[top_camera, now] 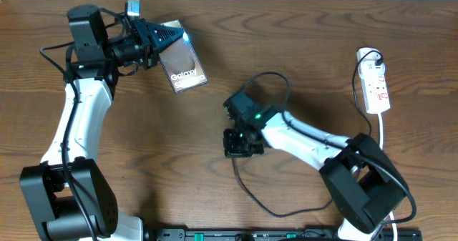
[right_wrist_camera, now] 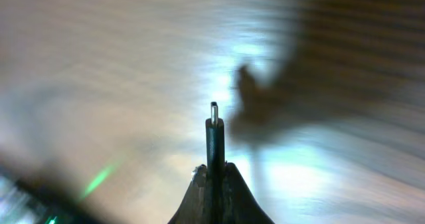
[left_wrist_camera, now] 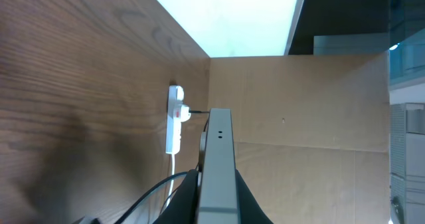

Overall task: Plug charger to phone and switch on socket
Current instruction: 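Lift the cable plug with the right gripper toward the phone's bottom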

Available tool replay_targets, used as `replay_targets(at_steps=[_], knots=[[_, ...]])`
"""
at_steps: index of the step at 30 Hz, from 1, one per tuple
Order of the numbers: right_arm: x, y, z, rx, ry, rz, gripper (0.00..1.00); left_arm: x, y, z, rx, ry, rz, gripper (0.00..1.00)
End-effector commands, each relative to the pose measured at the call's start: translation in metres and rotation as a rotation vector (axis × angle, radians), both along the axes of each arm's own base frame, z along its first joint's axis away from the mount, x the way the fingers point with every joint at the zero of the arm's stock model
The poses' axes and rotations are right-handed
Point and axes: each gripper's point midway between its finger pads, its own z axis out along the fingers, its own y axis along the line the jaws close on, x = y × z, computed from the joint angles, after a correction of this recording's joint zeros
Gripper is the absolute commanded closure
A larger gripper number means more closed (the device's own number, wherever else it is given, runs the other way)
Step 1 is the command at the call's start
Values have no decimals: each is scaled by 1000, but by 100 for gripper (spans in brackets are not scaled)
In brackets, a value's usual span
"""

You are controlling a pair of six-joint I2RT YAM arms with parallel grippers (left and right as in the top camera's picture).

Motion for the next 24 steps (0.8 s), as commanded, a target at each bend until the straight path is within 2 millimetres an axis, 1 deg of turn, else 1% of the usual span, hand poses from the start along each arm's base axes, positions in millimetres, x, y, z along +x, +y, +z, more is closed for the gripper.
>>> replay_targets(at_steps=[1,5,6,7,9,13,15,18,21,24], knots=[[-20,27,37,366,104,212,99,0,4,21,8,-84,-8,93],[-9,28,55,496,101,223,99,2,14,37,8,-187,-16,93],[-6,29,60,538,98,227,99,2,18,42,5,-214,-19,93],[-1,32,72,617,85,244,99,2,26,47,0,-238,-17,92],[3,36,85,699,61,269,99,1,33,50,-5,-249,-14,93],[8,51,116,886,-28,374,99,-1,40,52,-10,-255,-18,93],[11,56,123,924,-77,408,99,-1,41,52,-10,-257,-17,93],[16,64,131,951,-120,420,99,0,42,60,-1,-309,-18,93],[23,69,141,975,-135,405,99,2,42,74,-9,-358,-15,93],[31,75,155,1008,-162,391,99,1,42,93,-21,-424,-13,93]])
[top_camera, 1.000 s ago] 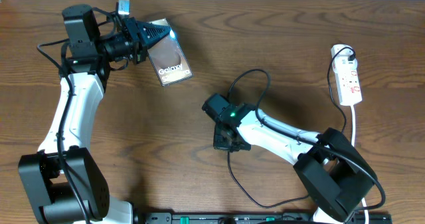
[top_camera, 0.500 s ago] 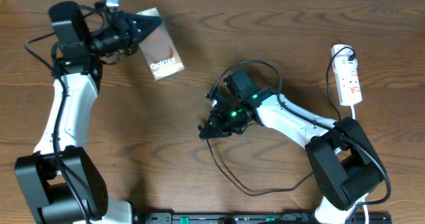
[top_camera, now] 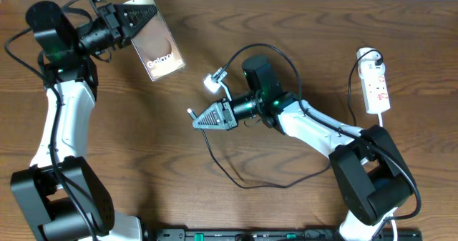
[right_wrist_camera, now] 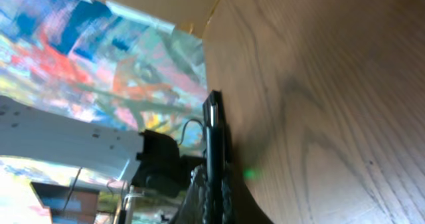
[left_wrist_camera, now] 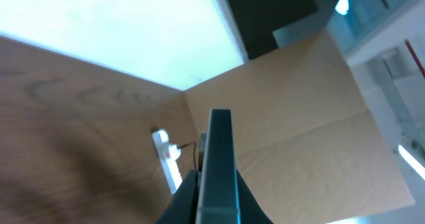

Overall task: Plug charger to phone and switch on socket
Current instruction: 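Lift the cable plug with the right gripper toward the phone's bottom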

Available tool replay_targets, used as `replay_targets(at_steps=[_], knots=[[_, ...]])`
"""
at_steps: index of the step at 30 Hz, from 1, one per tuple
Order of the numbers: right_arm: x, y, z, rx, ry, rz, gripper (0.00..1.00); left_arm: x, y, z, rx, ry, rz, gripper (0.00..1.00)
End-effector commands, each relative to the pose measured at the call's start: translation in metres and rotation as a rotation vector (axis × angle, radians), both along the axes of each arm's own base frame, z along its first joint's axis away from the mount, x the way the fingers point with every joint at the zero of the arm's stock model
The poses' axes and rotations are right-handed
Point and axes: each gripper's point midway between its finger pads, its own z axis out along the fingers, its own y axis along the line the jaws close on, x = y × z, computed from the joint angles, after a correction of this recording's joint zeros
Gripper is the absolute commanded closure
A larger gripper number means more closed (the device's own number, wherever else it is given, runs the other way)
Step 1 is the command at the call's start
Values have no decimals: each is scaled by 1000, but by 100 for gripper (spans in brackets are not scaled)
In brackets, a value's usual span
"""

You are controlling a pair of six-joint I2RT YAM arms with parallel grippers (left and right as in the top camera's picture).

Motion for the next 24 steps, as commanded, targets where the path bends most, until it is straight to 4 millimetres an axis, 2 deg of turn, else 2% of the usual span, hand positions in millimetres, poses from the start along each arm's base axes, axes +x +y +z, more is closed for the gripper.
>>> replay_targets(at_steps=[1,11,17,24], knots=[[3,7,18,39,75,4,99,-9,-3,36,-33,-58,-30,93],[15,15,62,148,75,-26,99,-1,2,45,-71,-50,34,92],[18,15,90,240,1,-34,99,5,6,47,-108,-10,73,93],[24,16,99,269,-19,-70,99,5,7,48,-116,-4,76,93]])
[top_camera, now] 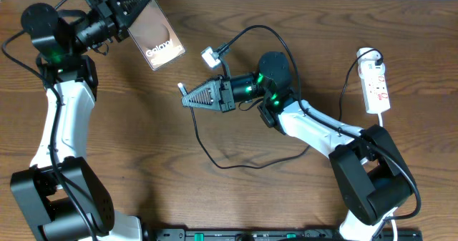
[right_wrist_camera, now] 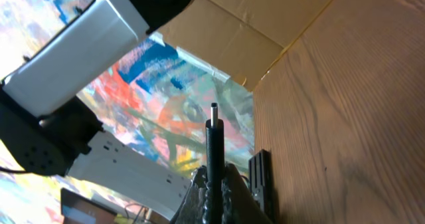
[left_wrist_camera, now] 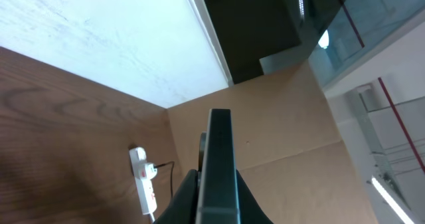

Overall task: Plug charger to phone and switch on socket
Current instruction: 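Lift the cable plug with the right gripper toward the phone's bottom, then push the plug into the phone's bottom port with the right gripper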

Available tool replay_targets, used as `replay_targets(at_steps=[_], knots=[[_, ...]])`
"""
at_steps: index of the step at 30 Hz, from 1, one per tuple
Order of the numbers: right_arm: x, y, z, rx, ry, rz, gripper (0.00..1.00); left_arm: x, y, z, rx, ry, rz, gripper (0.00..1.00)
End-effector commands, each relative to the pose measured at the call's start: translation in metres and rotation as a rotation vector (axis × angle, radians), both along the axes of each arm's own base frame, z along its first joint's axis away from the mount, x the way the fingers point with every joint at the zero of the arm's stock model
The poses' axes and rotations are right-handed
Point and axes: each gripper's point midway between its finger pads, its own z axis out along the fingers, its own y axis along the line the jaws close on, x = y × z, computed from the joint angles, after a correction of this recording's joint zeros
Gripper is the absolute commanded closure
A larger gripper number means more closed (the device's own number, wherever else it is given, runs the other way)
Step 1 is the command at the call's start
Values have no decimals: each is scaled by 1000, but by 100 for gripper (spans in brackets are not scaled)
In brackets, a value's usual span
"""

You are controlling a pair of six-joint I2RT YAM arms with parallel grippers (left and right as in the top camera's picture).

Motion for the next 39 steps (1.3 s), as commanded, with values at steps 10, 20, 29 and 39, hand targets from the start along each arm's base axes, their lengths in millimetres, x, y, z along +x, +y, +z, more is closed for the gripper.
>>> replay_targets(at_steps=[10,20,29,39], knots=[[0,0,27,101,-87,-25,99,-9,-4,18,26,-64,-27,93],[5,1,29,110,-85,-56,99,-16,-26,16,30,-63,-100,93],[14,-3,30,113,-82,-88,99,-22,-34,15,38,-62,-146,92],[16,-3,31,116,-80,-100,99,-24,-34,14,42,-64,-156,93]])
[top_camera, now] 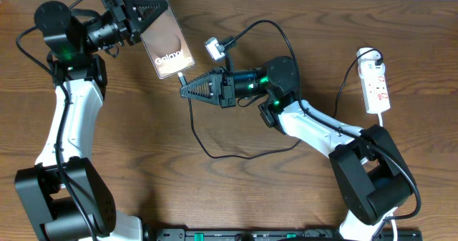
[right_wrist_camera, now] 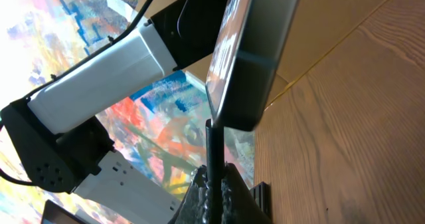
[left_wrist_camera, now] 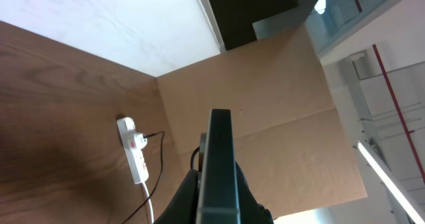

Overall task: Plug charger to phone and switch on socket
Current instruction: 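Push the plug into the phone's bottom port with the right gripper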

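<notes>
The phone [top_camera: 168,44], screen lit with "Galaxy" on it, is held up off the table with my left gripper [top_camera: 137,16] shut on its top end. In the left wrist view the phone [left_wrist_camera: 219,151] shows edge-on between the fingers. My right gripper [top_camera: 187,91] is shut on the black charger plug [right_wrist_camera: 212,151]. The plug points at the phone's bottom edge [right_wrist_camera: 240,114] and its tip reaches that edge. Whether it is inserted cannot be told. The white socket strip [top_camera: 375,82] lies at the far right, a plug in its top end.
The black charger cable [top_camera: 236,154] hangs from the plug and loops over the table's middle towards the right arm. The socket strip [left_wrist_camera: 135,151] and its white cord also show in the left wrist view. A dark bar runs along the table's front edge [top_camera: 286,234].
My left gripper has brought the phone right and lower, towards the plug. The right gripper has moved up a little, and the plug tip now meets the phone's bottom edge.
At first the left gripper held the phone low over the table while the right gripper held the plug pointing down at mid-table. Then the phone was raised at the far left and the plug turned to point left. The gap has since closed; plug and phone now meet.
</notes>
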Available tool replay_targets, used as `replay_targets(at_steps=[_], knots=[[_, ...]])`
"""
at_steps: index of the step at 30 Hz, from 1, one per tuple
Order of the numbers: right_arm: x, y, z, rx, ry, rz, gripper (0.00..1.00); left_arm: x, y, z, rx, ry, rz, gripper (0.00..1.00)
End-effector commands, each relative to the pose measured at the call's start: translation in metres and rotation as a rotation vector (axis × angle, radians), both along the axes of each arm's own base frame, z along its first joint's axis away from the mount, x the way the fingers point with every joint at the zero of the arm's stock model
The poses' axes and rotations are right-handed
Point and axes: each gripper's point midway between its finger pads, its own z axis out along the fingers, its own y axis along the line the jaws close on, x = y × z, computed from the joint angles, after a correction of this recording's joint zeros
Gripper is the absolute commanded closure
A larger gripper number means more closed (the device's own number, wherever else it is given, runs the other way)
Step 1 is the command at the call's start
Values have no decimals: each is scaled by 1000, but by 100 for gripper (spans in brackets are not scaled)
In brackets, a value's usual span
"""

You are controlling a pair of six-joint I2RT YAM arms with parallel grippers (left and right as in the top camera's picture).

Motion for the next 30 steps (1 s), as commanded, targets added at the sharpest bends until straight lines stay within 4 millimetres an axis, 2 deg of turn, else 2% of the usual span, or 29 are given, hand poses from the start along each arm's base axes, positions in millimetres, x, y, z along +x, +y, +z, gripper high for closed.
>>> replay_targets(at_steps=[1,16,25,30], knots=[[8,-1,2,10,3,-31,99,-7,-1,17,21,-69,-13,92],[10,-1,3,13,7,-42,99,-11,-4,16,26,-68,-40,92],[10,0,1,6,18,-41,99,-14,-19,16,26,-72,-75,92],[11,0,0,3,22,-41,99,-15,-19,16,27,-72,-76,93]])
